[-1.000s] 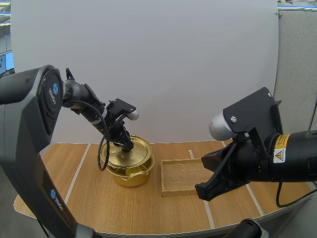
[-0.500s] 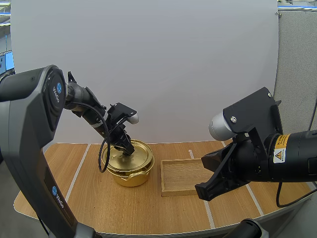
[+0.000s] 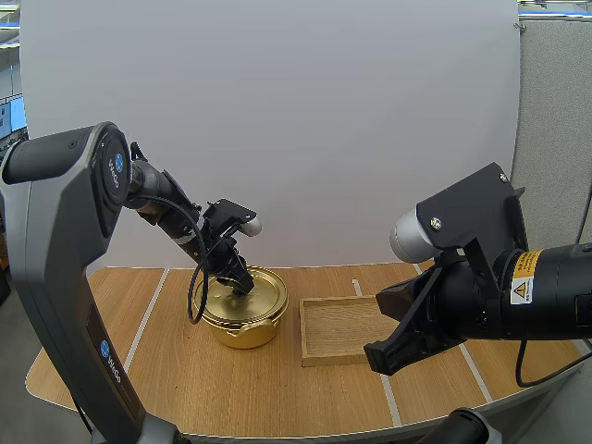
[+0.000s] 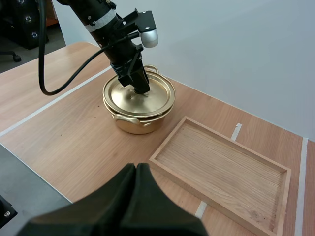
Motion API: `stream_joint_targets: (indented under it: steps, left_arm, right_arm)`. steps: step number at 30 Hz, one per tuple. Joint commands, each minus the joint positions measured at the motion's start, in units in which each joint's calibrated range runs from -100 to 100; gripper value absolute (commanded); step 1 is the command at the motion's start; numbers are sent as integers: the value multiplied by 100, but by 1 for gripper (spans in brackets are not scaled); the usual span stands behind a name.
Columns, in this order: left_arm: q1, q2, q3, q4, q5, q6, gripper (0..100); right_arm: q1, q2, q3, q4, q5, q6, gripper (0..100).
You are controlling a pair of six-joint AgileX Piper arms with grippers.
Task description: Open the pot, put the pineapple inside, and close it
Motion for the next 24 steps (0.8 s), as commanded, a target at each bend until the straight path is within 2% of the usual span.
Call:
stream_joint_targets:
  steps: [1,16,18,20,21,23,24]
  left_arm:
    - [8,43,17,-108,164,42,0]
    - [8,69,17,-108,455,42,0]
    - [8,69,17,-108,558,54,3]
    - [8,69,17,-108,623,78,14]
    - [8,69,17,-108,661,78,26]
    - [8,69,17,-108,886,134,61]
    - [8,69,17,-108,1036,150,89]
  right_arm:
    - [-15,-64,7,-6,0,14,0]
    - [-15,-64,7,-6,0,14,0]
    - [-15,-64,7,-6,0,14,0]
    - [-15,-64,7,-6,0,14,0]
    - [-15,-64,7,-6,0,14,0]
    - [-15,-64,7,-6,0,14,0]
    - [-15,-64,7,-6,0,14,0]
